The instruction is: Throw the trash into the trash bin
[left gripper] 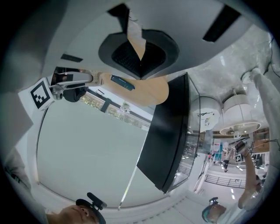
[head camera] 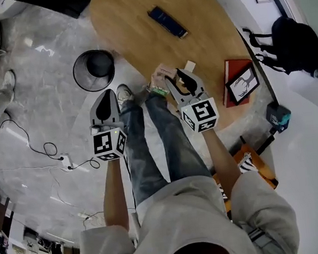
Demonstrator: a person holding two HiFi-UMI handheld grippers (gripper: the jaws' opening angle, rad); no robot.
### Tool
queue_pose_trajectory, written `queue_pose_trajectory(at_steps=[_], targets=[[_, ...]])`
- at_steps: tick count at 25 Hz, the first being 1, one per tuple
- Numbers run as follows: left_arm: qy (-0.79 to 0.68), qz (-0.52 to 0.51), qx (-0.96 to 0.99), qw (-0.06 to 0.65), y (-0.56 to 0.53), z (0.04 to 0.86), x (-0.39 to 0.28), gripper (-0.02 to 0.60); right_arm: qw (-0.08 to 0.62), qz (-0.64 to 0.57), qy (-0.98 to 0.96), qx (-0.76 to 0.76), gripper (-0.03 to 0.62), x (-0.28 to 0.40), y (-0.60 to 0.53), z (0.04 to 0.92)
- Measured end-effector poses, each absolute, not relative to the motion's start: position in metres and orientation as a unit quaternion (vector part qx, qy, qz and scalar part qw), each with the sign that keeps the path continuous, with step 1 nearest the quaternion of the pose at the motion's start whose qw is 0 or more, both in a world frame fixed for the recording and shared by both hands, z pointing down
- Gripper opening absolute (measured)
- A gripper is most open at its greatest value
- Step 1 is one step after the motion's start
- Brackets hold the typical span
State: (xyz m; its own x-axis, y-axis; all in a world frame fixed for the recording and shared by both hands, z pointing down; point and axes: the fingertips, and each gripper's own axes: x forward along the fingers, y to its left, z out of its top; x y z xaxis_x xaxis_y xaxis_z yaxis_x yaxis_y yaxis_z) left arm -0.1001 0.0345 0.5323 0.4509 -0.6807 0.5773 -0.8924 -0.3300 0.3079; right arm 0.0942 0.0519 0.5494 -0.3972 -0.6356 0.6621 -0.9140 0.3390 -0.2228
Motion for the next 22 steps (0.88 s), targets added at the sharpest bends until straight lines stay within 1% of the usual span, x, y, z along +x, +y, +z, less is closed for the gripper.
queue_pose_trajectory(at_steps=[7,22], targets=[[-0.545,0.160,0.763,0.307,0.046,0.531,-0.158,0.018,0.257,0.279,-0.819,0.431,0.172,0.026,0.035,0.558],[-0.639,0.129,0.690,0.314,0.081,0.530,-0.268,0.018,0.317,0.255,-0.865,0.294,0.172,-0.113,0.022,0.605]])
